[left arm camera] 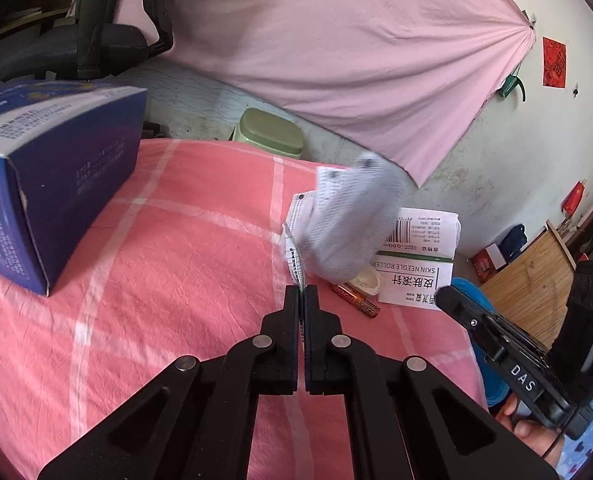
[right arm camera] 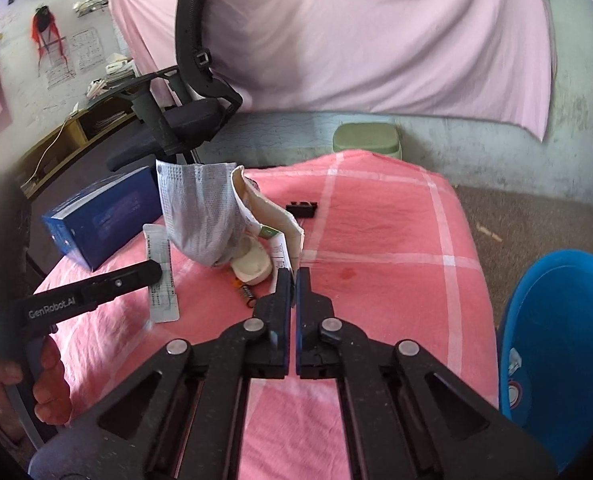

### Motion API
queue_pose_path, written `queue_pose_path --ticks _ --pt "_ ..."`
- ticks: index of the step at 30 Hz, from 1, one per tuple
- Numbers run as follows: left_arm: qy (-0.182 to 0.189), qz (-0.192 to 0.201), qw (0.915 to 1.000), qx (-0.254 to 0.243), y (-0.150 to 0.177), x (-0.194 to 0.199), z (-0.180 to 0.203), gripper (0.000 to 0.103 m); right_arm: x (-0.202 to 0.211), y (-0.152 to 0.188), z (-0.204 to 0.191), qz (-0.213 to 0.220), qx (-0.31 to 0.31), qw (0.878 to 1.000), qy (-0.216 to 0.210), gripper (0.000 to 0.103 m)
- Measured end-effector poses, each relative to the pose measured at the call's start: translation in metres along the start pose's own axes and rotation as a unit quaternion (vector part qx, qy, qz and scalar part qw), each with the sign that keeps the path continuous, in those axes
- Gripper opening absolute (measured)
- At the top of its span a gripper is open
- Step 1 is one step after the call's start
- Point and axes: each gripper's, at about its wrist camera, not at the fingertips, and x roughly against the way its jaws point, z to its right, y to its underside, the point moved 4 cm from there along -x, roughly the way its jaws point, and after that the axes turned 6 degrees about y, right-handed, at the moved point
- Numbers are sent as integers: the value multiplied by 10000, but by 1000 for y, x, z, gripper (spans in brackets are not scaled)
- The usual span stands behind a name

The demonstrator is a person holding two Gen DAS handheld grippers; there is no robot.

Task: Collect trash
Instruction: 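Lift the white box and paper strip and carry them over the blue bucket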

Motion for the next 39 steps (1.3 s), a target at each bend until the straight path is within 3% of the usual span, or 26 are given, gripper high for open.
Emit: queue_pose_path --ticks 8,16,22,29,34,39 --pt "-185 334 9983 -442 10 18 21 0 28 7 -10 394 373 9985 107 26" --pt "-145 1309 9873 -889 17 42 55 0 64 6 -13 1306 389 9903 267 26" --pt "54 2273 9644 -1352 11 66 92 0 108 -1 -11 2322 311 9713 415 26" --pt "628 2791 9364 -2031 -2 69 155 0 163 -3 13 3282 65 9402 914 26" --pt "900 2878 9197 -2513 -5 61 210 0 194 2 41 3571 -108 9249 1302 26" --pt "1186 2709 9155 -2727 5 39 257 0 213 14 76 3560 -349 9185 1684 26"
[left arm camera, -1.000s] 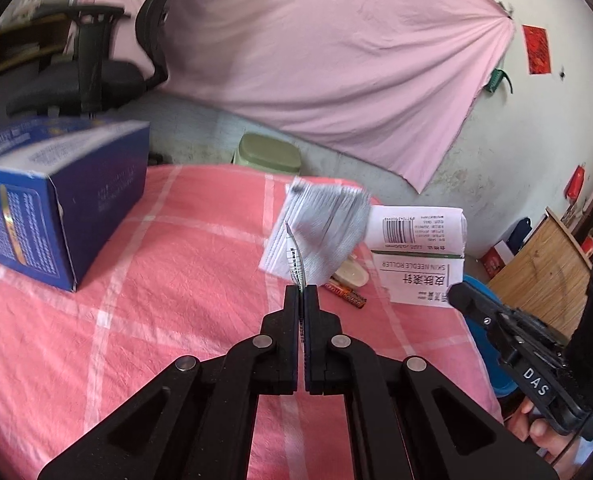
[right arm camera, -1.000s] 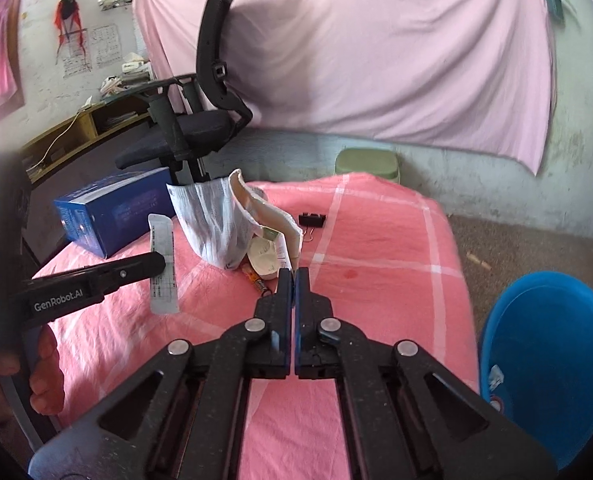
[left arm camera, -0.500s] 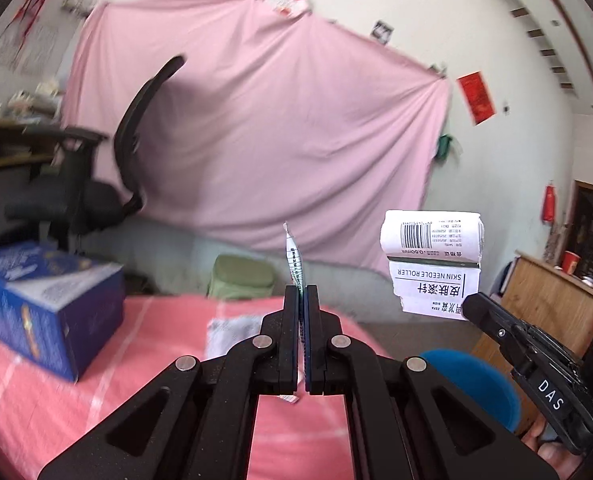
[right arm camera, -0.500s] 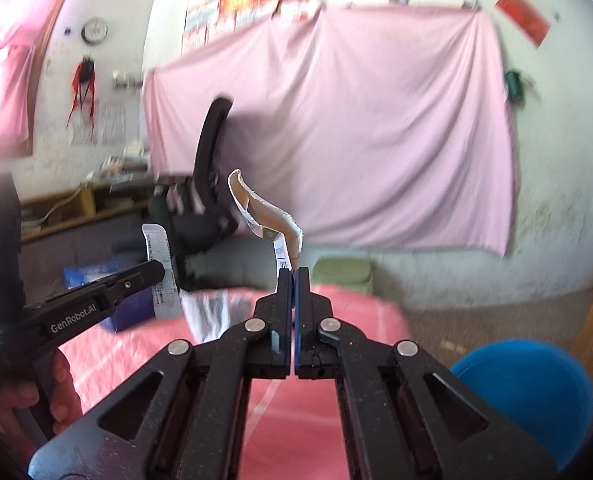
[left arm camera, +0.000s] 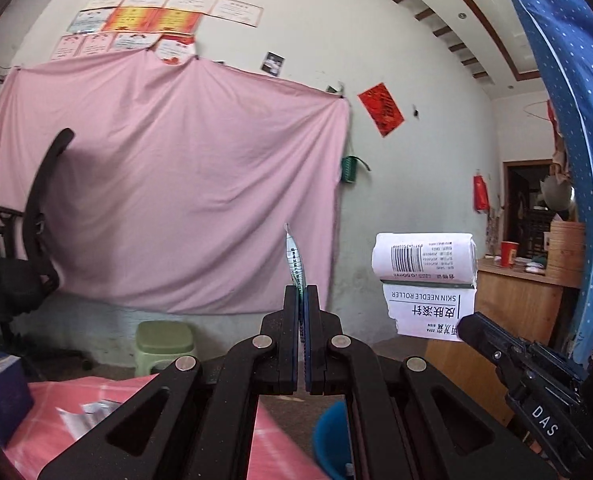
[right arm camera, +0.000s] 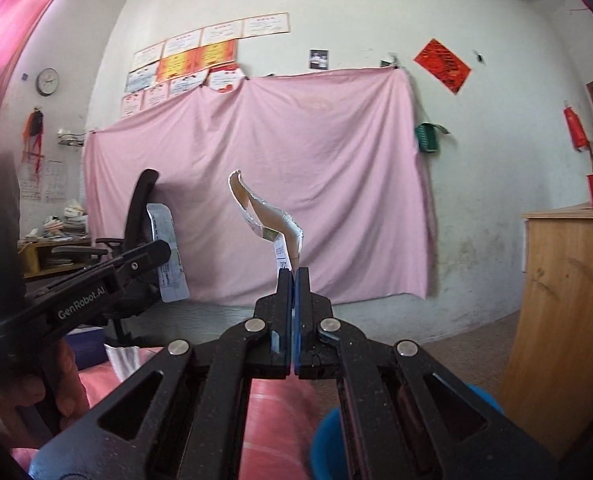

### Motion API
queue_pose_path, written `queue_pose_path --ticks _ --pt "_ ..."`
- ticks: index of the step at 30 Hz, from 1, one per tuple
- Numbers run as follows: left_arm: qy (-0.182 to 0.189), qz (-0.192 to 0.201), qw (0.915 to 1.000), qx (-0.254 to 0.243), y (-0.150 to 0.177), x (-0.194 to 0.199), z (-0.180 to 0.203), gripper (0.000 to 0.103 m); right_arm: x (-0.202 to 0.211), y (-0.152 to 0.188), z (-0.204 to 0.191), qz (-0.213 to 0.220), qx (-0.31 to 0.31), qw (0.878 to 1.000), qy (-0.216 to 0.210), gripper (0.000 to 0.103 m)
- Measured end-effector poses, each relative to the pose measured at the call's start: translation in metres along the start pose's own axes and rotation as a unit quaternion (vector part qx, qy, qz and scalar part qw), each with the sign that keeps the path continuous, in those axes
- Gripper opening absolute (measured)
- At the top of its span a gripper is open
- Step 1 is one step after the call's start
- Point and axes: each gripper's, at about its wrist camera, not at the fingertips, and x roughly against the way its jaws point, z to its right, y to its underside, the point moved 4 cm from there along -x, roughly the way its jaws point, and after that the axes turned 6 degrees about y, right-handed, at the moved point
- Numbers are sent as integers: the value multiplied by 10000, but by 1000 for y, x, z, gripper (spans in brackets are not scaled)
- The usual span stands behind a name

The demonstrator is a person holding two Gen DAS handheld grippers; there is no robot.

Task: Collect trash
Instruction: 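Lift the white box and paper strip and carry them over the blue bucket, then open both tools to drop the box and strip into the bucket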

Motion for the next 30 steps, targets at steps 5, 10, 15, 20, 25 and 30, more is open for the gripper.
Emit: queue_pose_path --ticks 5,10,15,20,25,30 --pt "325 -311 9990 7 17 -33 48 0 4 12 45 -278 -34 9986 445 26" --pt "616 -1010 9927 253 49 -68 78 0 -1 38 89 -829 -139 9933 790 26" --pt "753 -1945 9771 412 80 -106 97 0 -13 65 115 -1413 -377 9848 939 26" --pt "795 -2734 9566 626 107 -135 106 0 -25 89 133 -1919 -667 9740 1001 26" --pt "725 -3254 9384 904 126 -155 103 0 -39 107 138 -2314 -730 9652 980 27" --pt "679 -3441 9315 960 132 -160 97 1 -48 115 138 -2551 -712 9597 943 31"
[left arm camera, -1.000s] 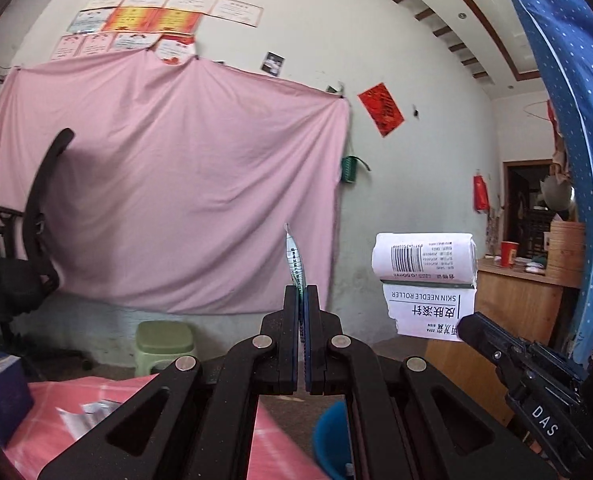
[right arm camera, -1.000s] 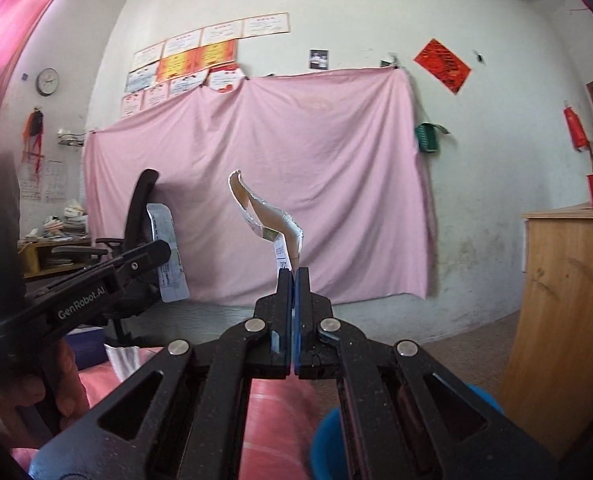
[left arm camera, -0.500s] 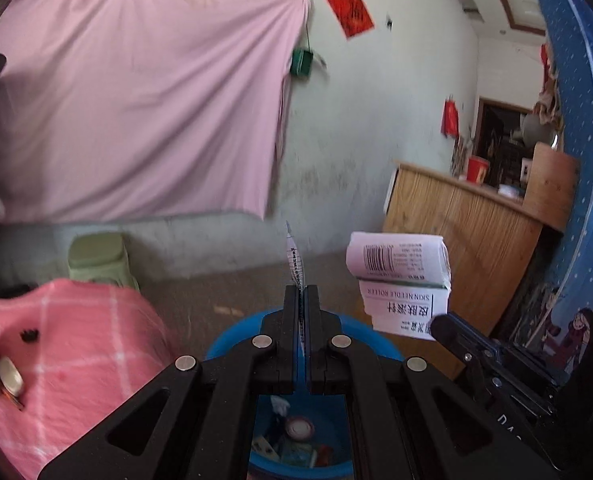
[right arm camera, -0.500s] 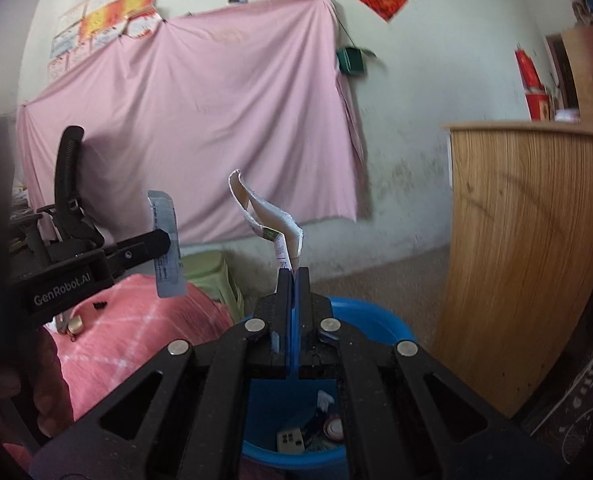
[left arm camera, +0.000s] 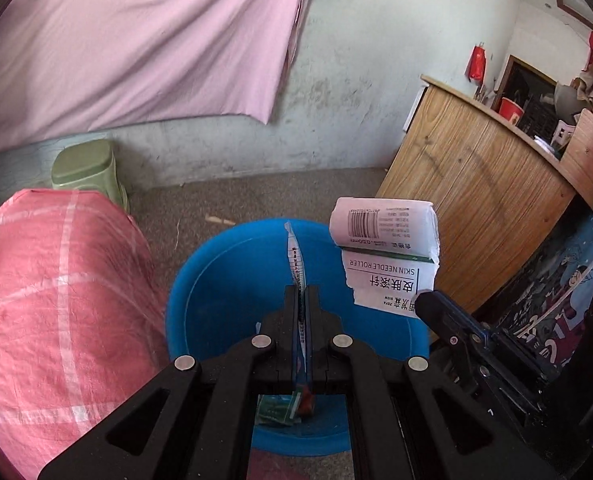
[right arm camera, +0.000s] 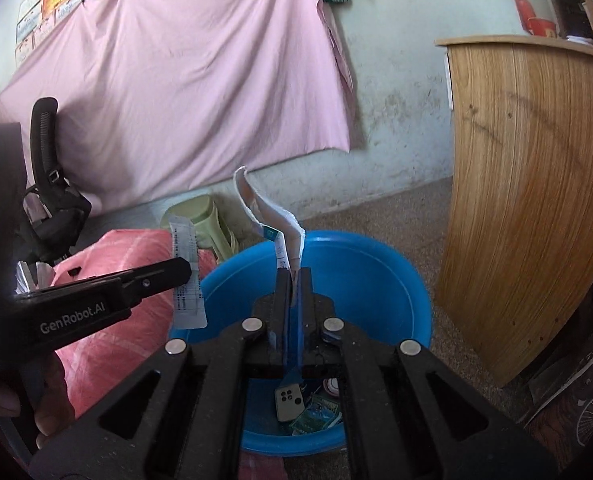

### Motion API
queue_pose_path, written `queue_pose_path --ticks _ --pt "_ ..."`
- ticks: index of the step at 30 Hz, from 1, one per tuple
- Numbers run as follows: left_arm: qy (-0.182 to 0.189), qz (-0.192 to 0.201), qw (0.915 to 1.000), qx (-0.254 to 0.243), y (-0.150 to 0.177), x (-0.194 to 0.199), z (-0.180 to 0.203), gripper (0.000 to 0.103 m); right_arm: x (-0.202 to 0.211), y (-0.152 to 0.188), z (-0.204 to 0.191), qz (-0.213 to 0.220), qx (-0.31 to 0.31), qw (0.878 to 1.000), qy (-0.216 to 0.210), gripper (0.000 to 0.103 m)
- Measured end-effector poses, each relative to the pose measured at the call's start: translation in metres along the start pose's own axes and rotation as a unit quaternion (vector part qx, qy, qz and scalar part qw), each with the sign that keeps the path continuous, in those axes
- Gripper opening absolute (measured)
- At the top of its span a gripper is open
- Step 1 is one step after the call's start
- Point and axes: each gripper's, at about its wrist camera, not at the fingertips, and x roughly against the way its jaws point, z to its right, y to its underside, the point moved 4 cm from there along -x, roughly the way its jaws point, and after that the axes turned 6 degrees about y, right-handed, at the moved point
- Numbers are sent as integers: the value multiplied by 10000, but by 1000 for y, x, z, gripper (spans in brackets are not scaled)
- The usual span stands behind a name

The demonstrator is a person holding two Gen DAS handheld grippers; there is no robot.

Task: Collect trash
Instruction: 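Open both tools to drop the box and strip into the bucket, then move both tools back toward the table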

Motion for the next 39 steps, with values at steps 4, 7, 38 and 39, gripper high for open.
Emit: queue_pose_path --ticks 4,7,38,39 --pt "11 -77 9999 135 2 -2 -7 6 -7 0 3 -112 1 9999 16 32" --pt "4 -53 9997 254 4 4 -17 17 -10 -2 5 -138 -30 9999 13 33" --pt "-2128 2815 9355 161 37 225 -108 100 69 -59 -110 1862 337 9780 -880 103" --pt "-2199 2862 9324 172 41 232 -113 101 70 -59 -116 1908 350 9763 -956 103"
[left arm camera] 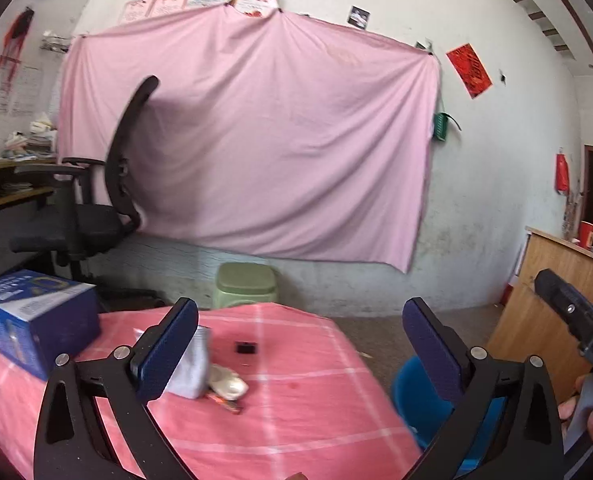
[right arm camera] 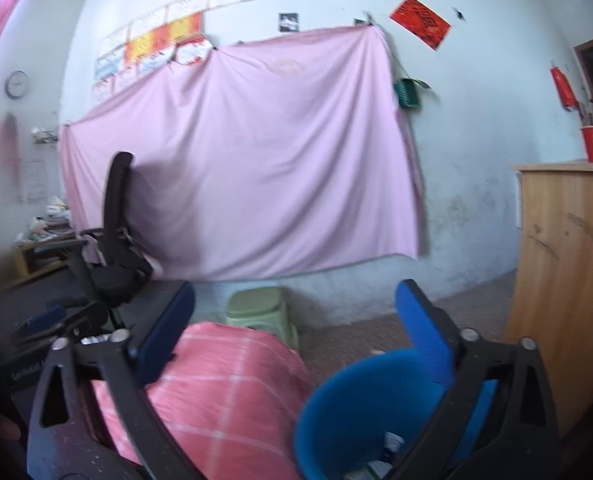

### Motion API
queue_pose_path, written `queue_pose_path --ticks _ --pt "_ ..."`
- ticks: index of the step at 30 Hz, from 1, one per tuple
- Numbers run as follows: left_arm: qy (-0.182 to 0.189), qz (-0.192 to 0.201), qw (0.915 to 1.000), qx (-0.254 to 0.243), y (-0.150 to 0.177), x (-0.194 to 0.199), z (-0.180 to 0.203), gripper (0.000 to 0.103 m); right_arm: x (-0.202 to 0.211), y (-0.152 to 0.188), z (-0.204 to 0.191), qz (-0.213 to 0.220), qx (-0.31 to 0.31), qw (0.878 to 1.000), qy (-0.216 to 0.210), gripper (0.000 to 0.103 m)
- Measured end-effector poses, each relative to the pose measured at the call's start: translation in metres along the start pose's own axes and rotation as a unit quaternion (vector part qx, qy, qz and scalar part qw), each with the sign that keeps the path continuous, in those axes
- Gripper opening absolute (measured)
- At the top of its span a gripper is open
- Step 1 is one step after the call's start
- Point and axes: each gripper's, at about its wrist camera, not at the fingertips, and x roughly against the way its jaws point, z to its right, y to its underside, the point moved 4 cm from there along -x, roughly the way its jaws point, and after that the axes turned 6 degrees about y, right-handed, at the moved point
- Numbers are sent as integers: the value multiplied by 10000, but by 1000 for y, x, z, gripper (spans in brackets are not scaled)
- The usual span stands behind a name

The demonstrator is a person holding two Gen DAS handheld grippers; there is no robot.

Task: Collect trash
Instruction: 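Move both tools back toward the table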

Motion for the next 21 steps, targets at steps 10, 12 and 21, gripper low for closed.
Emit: queue_pose_path --ticks 10,12,21 --pt "-575 479 9972 20 -4 39 -72 101 -2 5 -70 271 280 9973 -627 103" --pt "-642 513 9966 40 -3 43 -88 101 -7 9 -84 210 373 9967 -696 103" --pt "-735 296 9967 162 11 41 -141 101 -31 26 -123 -43 660 9947 -791 103"
